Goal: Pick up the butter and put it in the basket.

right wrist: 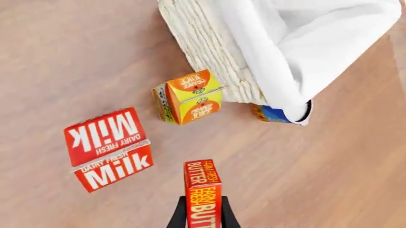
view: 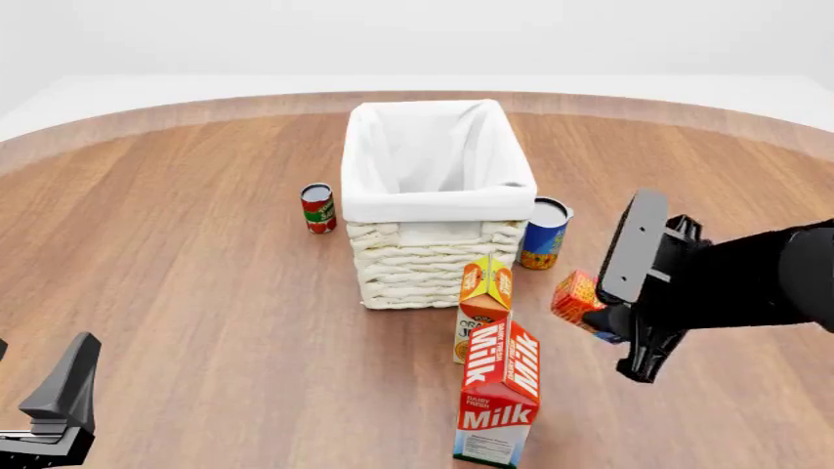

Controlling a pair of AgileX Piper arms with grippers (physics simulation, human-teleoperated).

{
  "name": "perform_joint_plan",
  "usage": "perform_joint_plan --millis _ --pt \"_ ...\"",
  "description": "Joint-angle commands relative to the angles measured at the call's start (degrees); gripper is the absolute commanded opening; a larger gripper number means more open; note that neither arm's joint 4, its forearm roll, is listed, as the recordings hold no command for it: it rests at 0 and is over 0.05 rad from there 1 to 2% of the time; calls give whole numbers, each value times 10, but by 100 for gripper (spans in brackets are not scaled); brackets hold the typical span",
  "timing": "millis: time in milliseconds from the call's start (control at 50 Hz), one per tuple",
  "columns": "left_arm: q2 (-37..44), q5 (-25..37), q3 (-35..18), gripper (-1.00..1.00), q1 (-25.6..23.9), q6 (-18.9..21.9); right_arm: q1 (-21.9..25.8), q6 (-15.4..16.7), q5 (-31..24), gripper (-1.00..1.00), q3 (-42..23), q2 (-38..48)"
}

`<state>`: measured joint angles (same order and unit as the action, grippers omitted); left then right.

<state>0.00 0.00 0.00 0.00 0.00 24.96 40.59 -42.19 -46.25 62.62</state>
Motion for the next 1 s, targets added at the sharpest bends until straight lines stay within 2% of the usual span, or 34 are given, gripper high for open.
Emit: perform_joint_plan --millis 20,180,240,280,300,320,340,380,420,480,540,580,680,780,840,860,880,920,1000 --pt "0 0 0 100 0 0 16 -63 -110 -100 -160 -79" --pt "0 0 0 100 0 0 53 -120 -102 -100 -225 -85" --pt "0 0 0 100 0 0 54 -124 -91 -100 -238 -86" --pt "0 0 0 100 0 0 60 -155 -85 -100 -268 -81" --pt "0 0 0 100 0 0 49 -177 -68 -100 -306 -72" --pt "0 0 0 100 0 0 49 -177 -68 -100 -306 -71" --pt "0 0 0 100 0 0 45 -195 -59 -100 -338 -61" --pt "0 0 0 100 0 0 47 -195 -58 -100 -340 -60" --pt "0 0 0 100 0 0 52 -207 -53 -100 -359 -54" --pt "0 0 0 100 0 0 66 -217 -59 -100 -371 -46" --pt "0 0 0 100 0 0 120 -246 -74 -100 -371 -57" --pt "0 0 0 100 0 0 124 -256 -76 -100 -376 -54" --pt "0 0 0 100 0 0 94 -273 -56 -100 -372 -23" --pt "0 0 0 100 0 0 73 -322 -41 -100 -393 15" --pt "0 0 0 100 0 0 65 -315 -32 -100 -398 28" --pt "0 0 0 100 0 0 55 -348 -30 -100 -430 44" --pt "0 0 0 100 0 0 57 -368 -31 -100 -443 51" --pt "0 0 0 100 0 0 51 -393 -29 -100 -466 68" --pt "0 0 0 100 0 0 56 -401 -20 -100 -476 85"
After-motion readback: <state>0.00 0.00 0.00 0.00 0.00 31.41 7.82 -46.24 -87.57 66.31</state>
